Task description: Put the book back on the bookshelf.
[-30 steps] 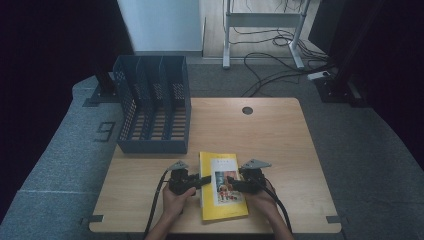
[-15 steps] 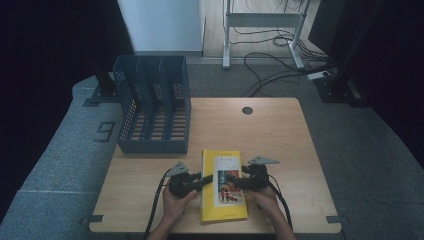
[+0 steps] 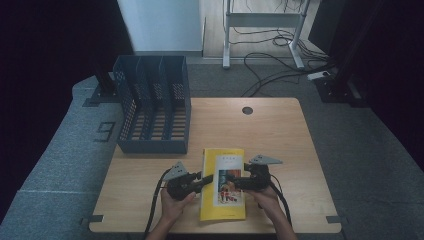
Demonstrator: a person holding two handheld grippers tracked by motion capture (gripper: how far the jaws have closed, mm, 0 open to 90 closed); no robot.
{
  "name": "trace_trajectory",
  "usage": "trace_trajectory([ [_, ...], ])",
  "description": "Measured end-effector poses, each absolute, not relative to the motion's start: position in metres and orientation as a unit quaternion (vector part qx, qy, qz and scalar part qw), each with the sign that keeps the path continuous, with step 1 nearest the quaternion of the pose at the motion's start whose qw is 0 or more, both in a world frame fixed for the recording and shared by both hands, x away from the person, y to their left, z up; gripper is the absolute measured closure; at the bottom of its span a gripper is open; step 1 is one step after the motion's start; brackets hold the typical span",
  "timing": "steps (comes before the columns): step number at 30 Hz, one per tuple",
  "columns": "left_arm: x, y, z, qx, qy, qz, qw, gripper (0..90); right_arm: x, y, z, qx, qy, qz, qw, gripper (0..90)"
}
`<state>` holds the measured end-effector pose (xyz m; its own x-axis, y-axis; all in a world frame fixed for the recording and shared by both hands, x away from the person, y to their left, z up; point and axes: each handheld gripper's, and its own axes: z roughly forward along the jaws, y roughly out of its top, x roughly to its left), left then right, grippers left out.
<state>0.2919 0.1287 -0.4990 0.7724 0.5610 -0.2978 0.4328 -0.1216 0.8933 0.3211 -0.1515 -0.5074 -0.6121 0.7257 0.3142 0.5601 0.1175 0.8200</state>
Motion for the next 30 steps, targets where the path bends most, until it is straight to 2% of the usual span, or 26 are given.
trace_trajectory([
  [9, 0.279, 0.124, -0.481, 0.761, 0.302, 0.094, 0.567, 67.9, 0.313, -0.152, -0.492, 0.414, 0.739, 0.522, 0.098, 18.3],
  [18, 0.281, 0.126, -0.481, 0.762, 0.308, 0.086, 0.563, 66.8, 0.31, -0.151, -0.491, 0.397, 0.741, 0.532, 0.105, 21.3],
  [30, 0.277, 0.124, -0.477, 0.766, 0.296, 0.084, 0.564, 70.0, 0.305, -0.15, -0.485, 0.376, 0.738, 0.549, 0.116, 22.7],
])
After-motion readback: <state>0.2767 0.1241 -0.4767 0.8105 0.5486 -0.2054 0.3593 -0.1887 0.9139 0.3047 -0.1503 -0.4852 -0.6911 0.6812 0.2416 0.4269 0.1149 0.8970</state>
